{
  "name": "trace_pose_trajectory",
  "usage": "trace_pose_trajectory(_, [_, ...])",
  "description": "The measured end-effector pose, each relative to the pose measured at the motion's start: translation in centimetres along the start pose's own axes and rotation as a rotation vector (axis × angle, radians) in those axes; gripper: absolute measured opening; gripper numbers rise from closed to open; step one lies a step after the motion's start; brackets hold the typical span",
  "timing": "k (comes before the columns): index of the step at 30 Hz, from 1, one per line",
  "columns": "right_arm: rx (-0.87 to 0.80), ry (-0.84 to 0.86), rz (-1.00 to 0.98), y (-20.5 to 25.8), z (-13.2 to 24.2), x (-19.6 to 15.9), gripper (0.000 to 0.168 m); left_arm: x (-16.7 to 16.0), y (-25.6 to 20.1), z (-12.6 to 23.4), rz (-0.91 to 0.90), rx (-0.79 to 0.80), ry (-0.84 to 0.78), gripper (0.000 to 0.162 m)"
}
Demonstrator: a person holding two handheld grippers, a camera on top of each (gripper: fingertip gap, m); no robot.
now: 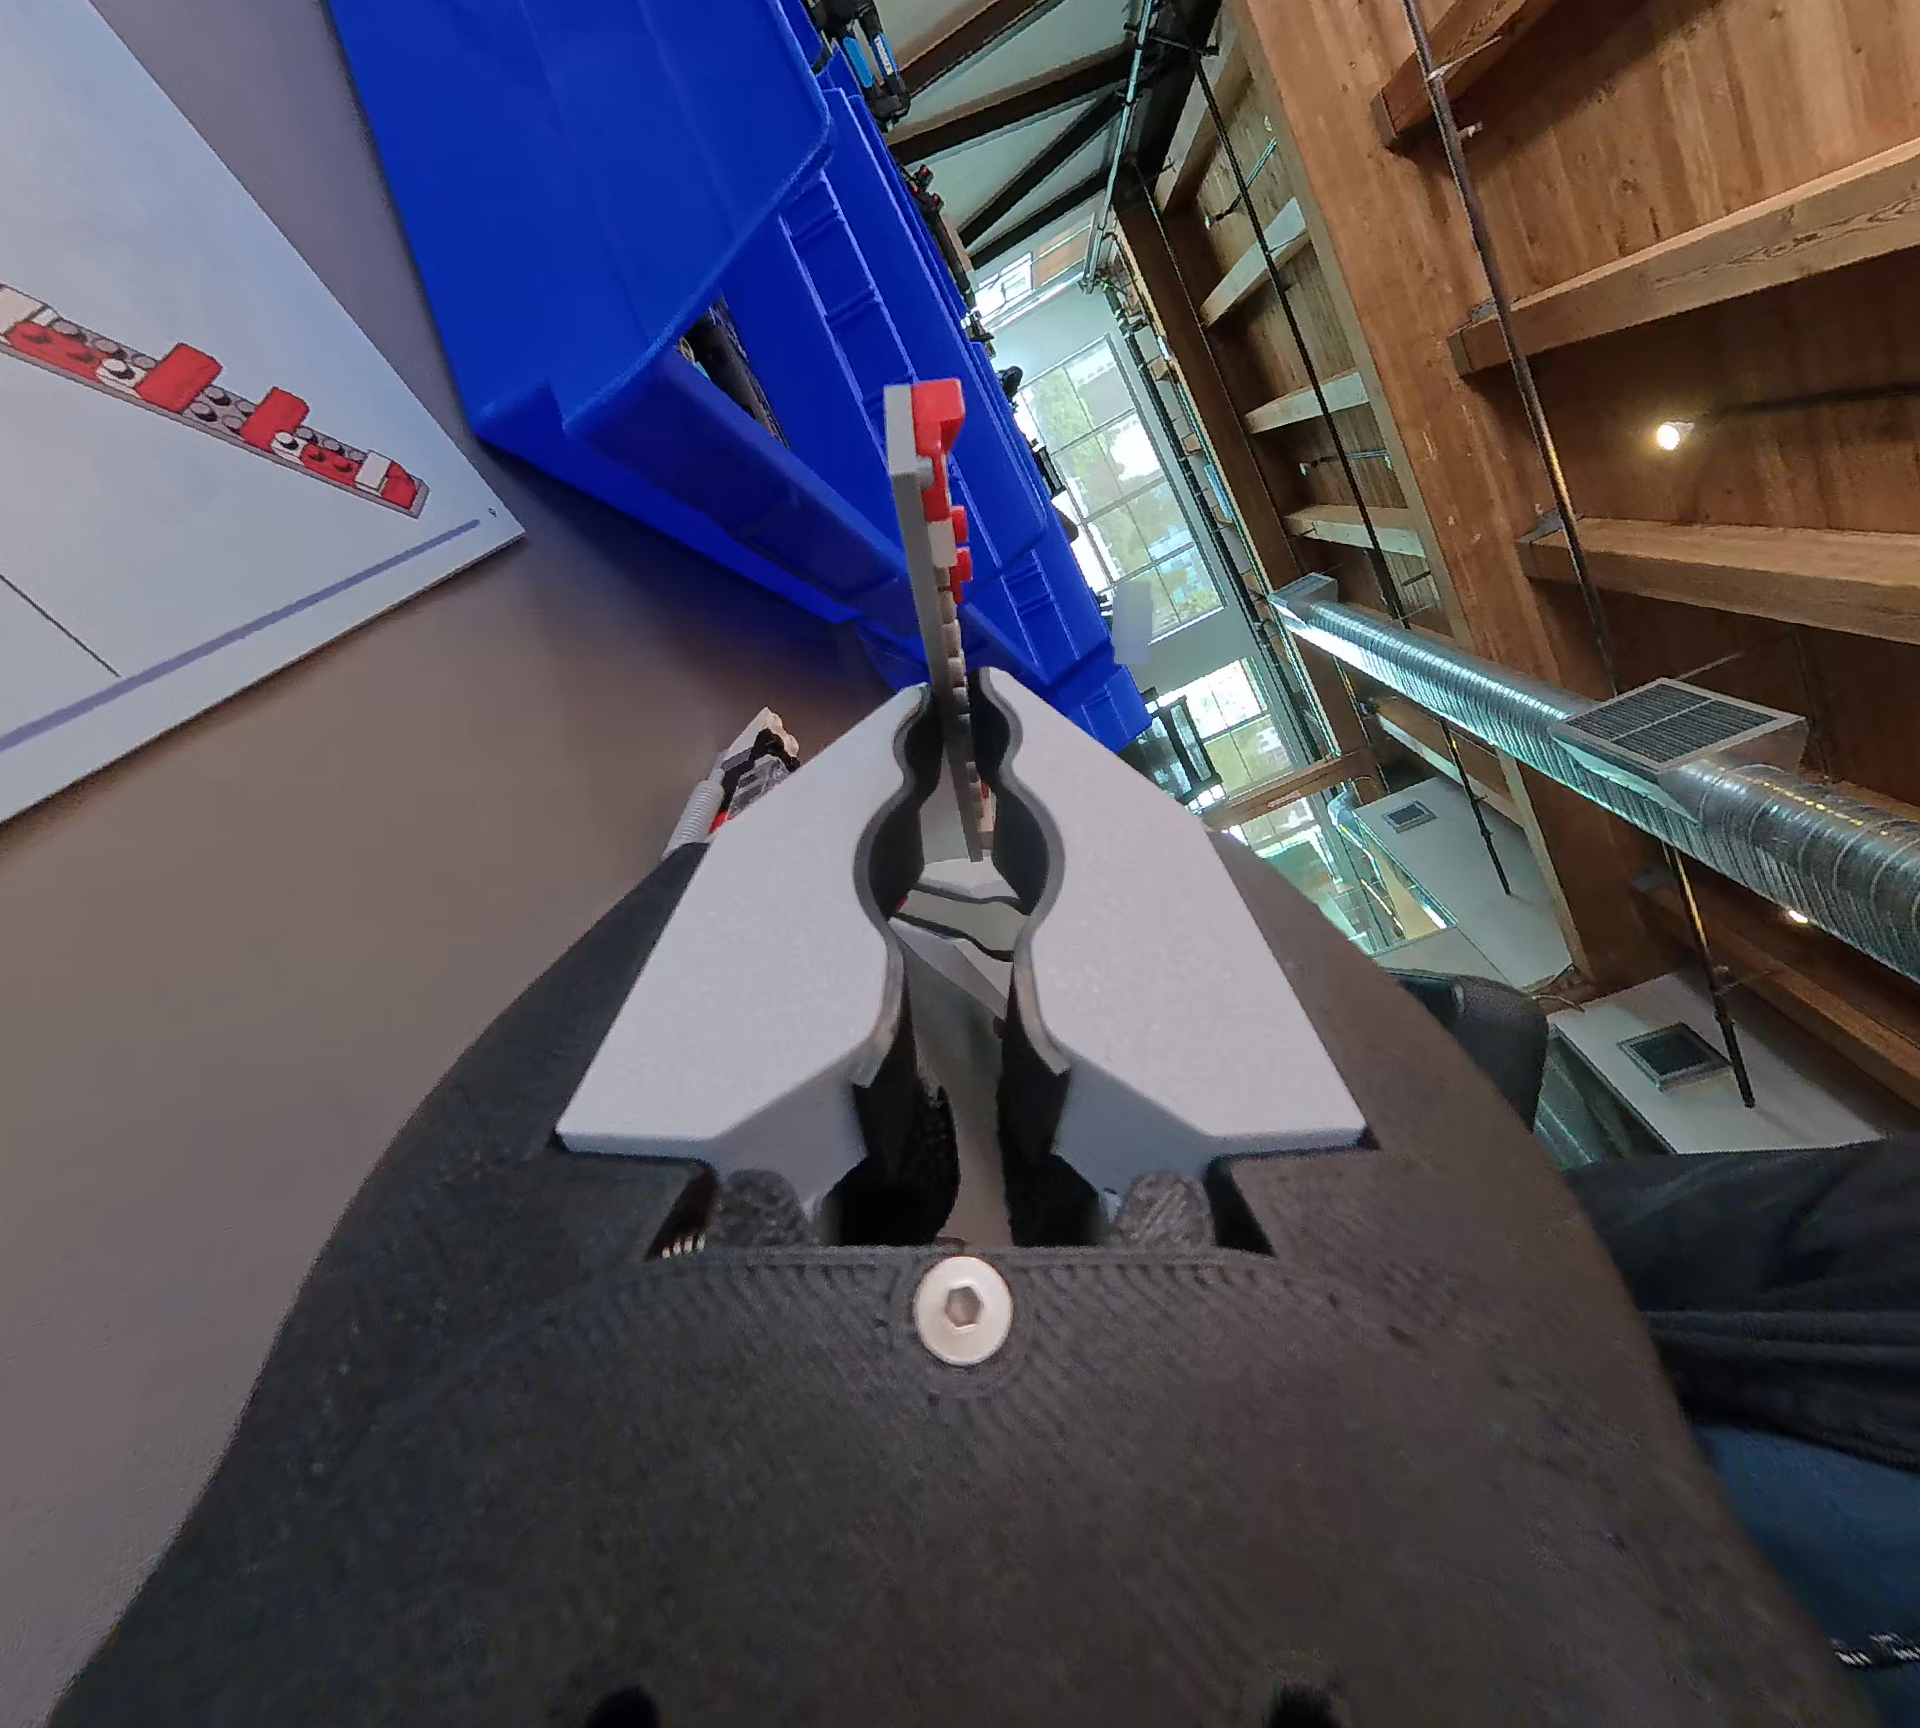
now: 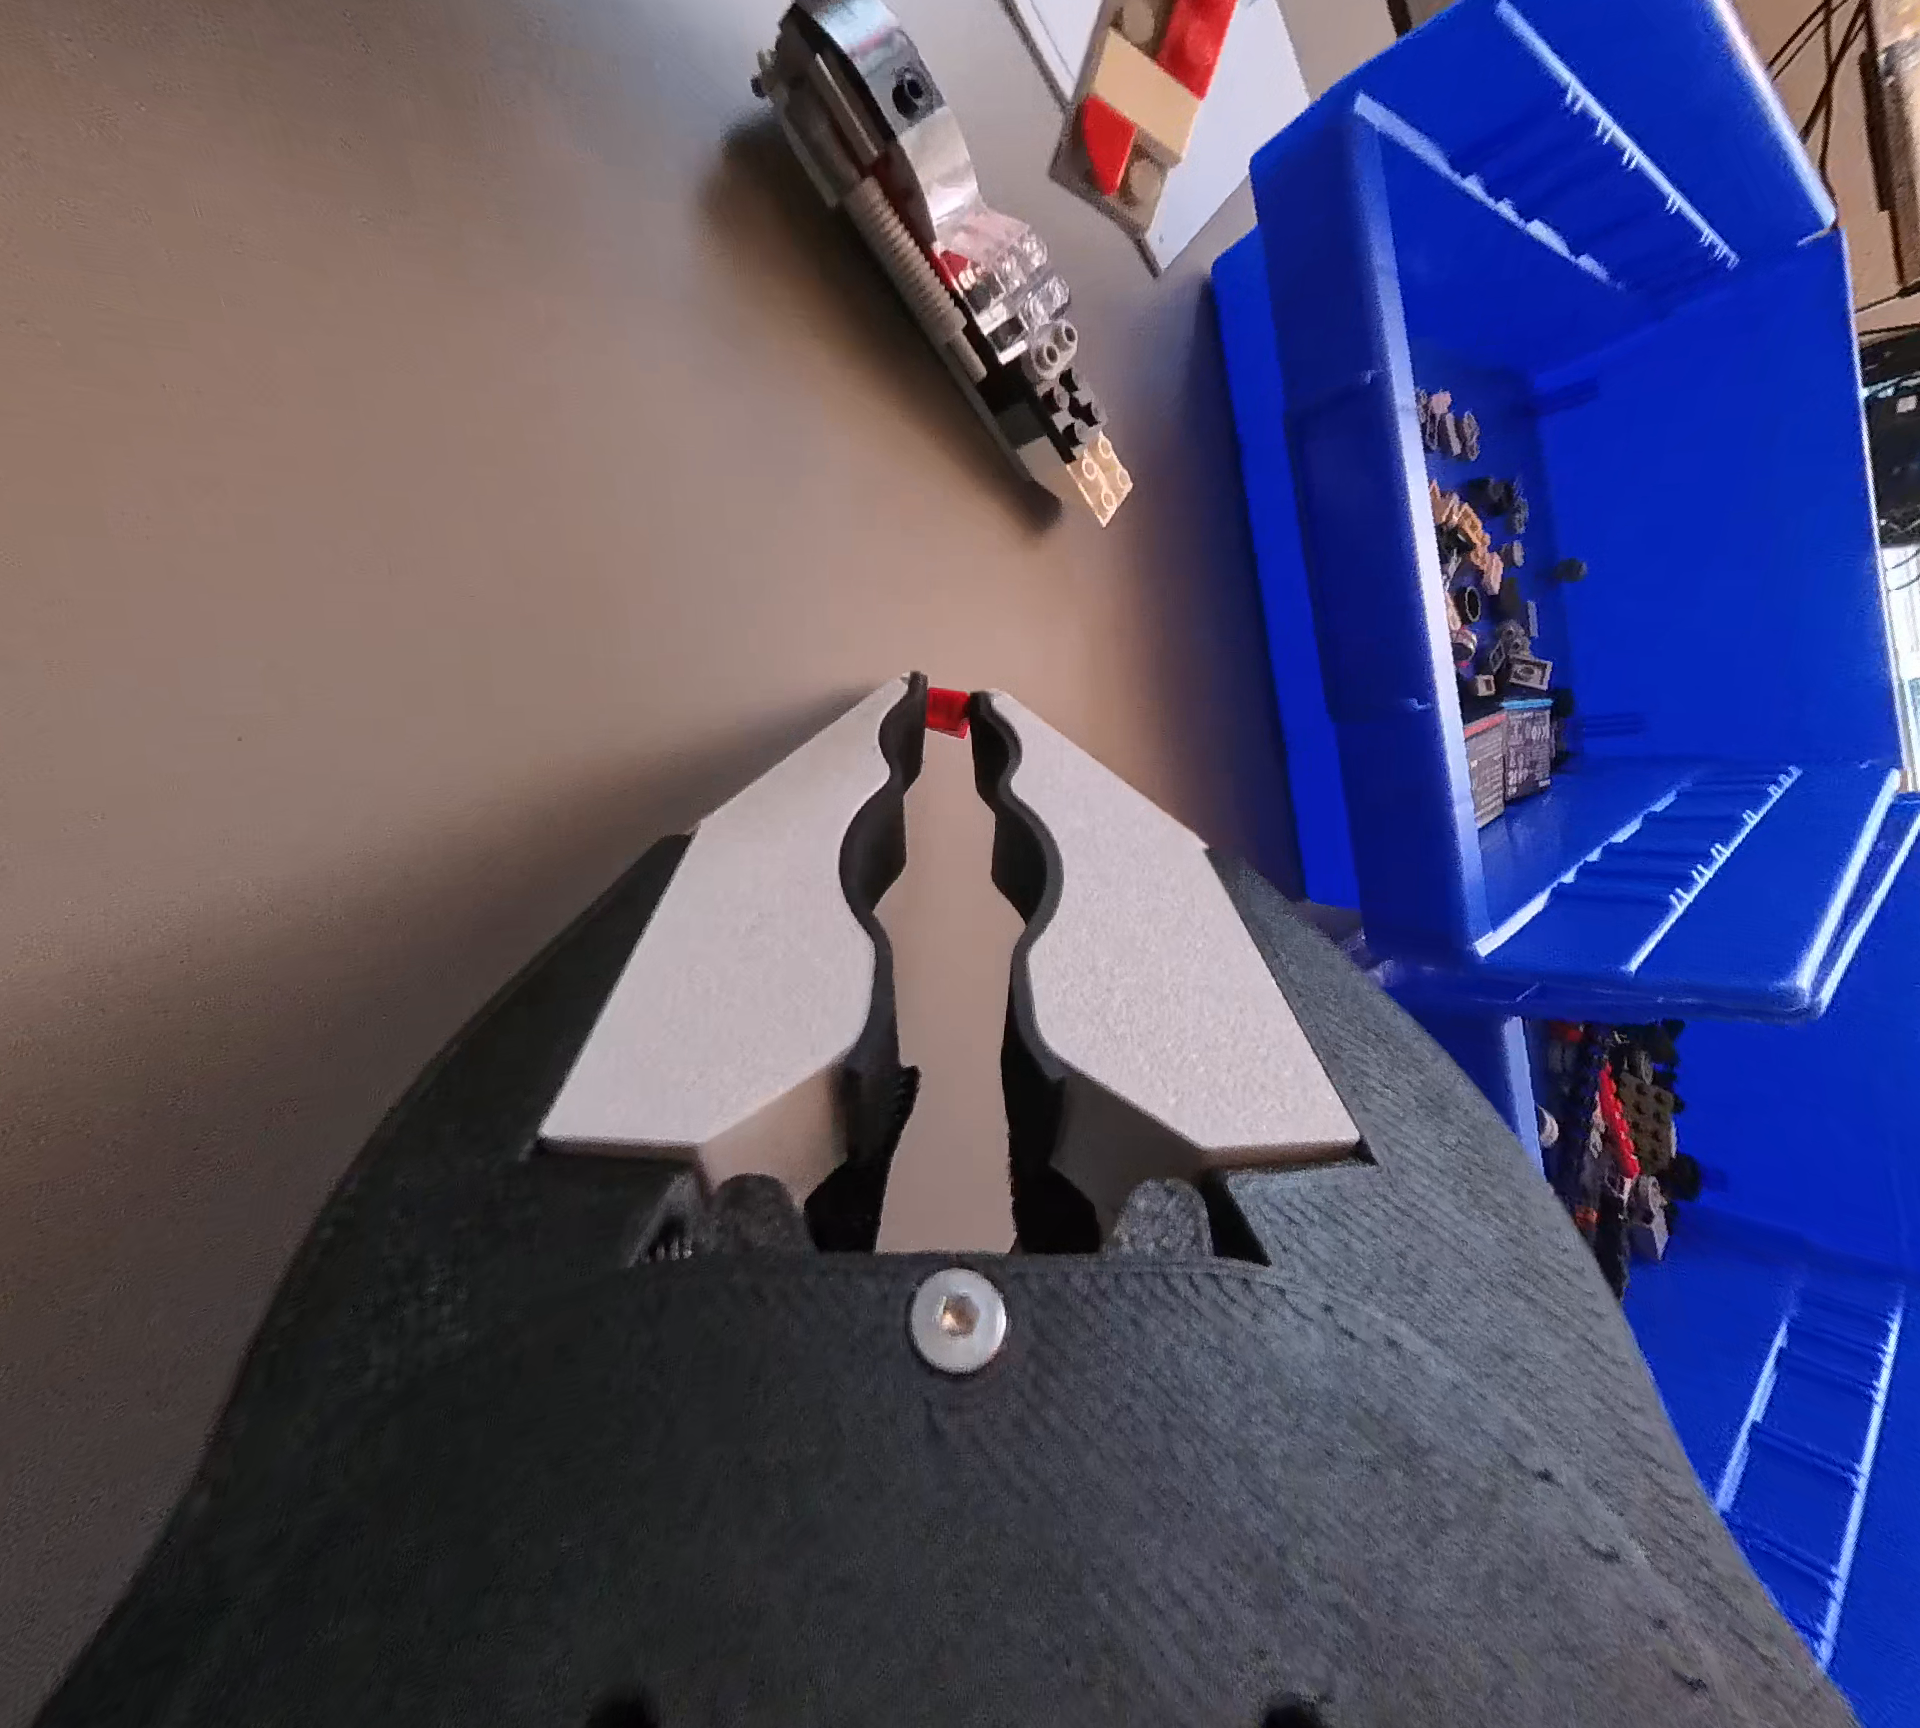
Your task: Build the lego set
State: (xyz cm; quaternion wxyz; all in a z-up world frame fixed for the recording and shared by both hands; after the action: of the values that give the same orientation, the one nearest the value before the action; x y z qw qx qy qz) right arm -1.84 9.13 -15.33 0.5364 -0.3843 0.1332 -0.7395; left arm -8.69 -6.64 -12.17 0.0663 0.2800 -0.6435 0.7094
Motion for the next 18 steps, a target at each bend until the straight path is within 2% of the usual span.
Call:
trace_pose_trajectory(8, [0.171,-0.098,-0.202,0.6,0.2,-0.2,0.010,-0.1,-0.1,0.0,0.003,-0.005,0.003,0.004])
trace_pose_trajectory(18, [0.268,-0.138,-0.377,-0.7,1.2,-1.7,0.014,0.0,-0.2,0.0,0.003,-0.009,0.001,0.004])
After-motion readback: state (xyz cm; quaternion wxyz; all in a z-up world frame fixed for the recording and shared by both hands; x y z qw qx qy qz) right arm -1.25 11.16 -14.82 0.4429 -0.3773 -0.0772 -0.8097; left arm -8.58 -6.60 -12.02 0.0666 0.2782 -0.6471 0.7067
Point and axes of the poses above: each gripper's, where its closed fingertips meet, z back along the fingers, x out of its top, y = z × x across the jaws, the point moved 6 cm from there along z, back along the fingers, and after that the axes turned 6 degrees about y, right-handed, at the moved point
